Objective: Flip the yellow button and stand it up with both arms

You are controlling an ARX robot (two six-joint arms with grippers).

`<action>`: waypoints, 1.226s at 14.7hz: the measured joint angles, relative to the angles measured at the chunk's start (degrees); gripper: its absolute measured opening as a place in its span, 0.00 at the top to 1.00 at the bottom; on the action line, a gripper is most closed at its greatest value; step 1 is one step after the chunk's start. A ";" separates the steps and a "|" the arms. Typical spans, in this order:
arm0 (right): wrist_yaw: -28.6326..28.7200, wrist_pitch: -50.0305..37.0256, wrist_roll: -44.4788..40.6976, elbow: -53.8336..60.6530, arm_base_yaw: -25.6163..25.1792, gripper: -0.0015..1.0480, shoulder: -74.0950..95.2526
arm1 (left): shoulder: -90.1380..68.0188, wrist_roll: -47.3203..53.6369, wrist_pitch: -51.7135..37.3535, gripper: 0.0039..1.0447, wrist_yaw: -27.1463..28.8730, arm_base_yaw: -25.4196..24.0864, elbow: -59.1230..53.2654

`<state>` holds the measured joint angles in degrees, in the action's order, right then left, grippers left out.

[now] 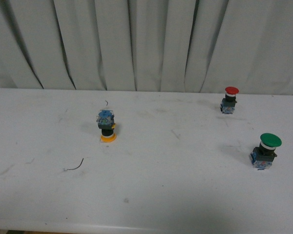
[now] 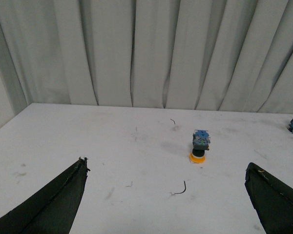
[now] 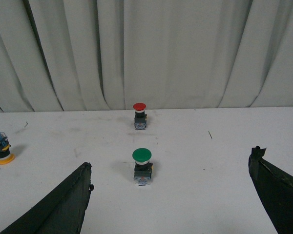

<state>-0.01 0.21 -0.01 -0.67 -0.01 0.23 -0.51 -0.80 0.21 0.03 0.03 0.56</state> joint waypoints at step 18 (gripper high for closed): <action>0.00 -0.02 0.00 0.00 0.00 0.06 0.00 | -92.80 -10.54 -24.65 0.06 5.03 9.38 46.16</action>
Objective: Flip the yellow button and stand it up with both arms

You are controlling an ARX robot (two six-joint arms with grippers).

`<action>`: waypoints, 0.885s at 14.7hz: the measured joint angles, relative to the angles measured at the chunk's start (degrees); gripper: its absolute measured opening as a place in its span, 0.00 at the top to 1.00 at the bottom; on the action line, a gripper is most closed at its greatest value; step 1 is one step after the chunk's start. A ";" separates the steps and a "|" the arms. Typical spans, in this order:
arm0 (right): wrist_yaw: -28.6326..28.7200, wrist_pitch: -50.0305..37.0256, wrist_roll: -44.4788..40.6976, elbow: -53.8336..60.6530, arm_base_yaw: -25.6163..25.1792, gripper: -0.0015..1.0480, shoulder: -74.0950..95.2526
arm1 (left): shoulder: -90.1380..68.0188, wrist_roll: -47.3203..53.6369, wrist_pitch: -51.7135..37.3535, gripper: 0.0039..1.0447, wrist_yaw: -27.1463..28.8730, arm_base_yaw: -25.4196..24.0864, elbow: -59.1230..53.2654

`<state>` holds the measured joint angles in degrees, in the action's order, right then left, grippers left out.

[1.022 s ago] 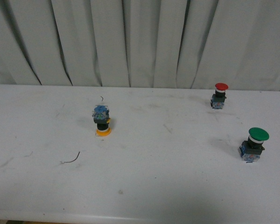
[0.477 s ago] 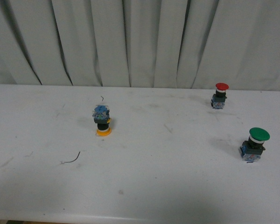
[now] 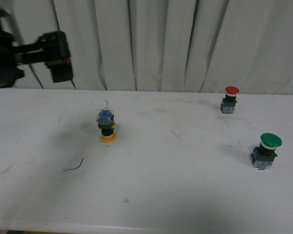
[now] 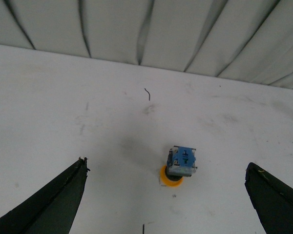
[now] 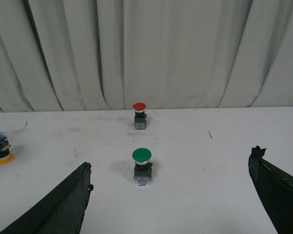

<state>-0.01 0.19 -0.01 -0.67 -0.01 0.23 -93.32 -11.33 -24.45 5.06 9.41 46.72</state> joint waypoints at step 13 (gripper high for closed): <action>0.00 0.00 0.02 0.00 0.00 0.06 0.00 | -29.16 9.49 18.97 0.06 -8.81 1.18 30.95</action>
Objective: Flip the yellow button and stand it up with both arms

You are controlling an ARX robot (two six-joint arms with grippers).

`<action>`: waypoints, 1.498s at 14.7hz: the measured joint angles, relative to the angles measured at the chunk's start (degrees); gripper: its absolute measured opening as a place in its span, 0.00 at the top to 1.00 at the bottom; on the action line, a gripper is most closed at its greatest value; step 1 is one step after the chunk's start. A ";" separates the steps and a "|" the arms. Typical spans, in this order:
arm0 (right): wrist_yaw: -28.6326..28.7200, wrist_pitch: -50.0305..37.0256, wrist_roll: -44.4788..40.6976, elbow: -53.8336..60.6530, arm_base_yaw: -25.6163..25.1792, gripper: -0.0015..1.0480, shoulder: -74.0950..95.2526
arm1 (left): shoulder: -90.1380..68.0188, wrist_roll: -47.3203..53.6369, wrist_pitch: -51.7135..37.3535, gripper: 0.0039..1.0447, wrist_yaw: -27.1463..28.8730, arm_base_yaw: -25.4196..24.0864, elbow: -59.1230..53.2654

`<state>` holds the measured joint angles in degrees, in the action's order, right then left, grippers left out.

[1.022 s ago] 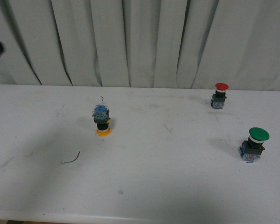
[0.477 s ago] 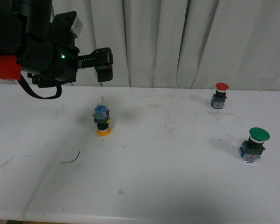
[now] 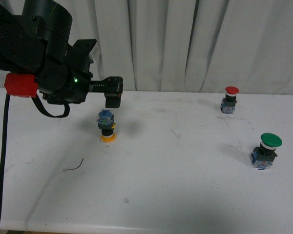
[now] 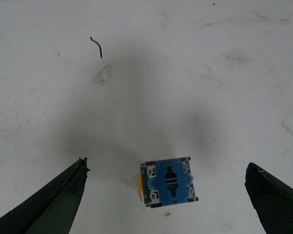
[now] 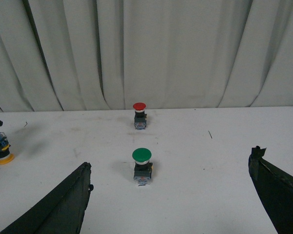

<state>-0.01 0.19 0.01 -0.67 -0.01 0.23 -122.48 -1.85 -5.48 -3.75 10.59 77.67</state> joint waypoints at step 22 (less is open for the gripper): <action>0.00 0.02 -0.02 0.00 0.00 0.06 0.00 | -6.05 -0.48 0.04 0.68 1.49 1.62 2.29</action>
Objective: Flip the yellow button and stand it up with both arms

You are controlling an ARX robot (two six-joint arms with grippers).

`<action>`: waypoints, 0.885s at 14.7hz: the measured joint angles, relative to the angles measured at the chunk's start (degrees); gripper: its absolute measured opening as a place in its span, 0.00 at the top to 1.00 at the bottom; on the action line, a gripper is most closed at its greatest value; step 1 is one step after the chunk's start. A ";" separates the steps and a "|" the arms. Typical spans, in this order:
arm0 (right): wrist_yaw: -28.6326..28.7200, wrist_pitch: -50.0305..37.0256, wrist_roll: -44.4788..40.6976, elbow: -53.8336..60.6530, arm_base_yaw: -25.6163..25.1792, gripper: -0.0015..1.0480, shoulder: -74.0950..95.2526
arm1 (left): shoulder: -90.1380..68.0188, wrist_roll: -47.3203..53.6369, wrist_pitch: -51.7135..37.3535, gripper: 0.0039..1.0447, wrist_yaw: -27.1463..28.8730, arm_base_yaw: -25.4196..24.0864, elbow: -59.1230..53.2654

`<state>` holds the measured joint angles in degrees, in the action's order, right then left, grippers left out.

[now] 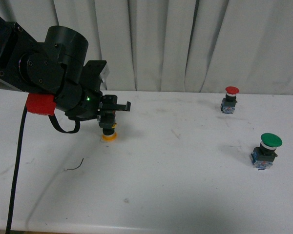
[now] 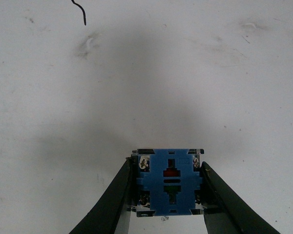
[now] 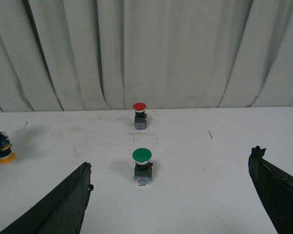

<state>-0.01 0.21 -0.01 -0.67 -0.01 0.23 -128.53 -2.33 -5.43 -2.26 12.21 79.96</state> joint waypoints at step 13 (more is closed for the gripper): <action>0.00 -0.02 0.02 0.00 0.00 0.06 0.00 | 36.46 4.15 -7.54 0.69 3.28 6.75 -23.34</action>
<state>-0.01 0.19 0.01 -0.67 -0.01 0.23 -92.07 1.83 -12.97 1.02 18.96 56.62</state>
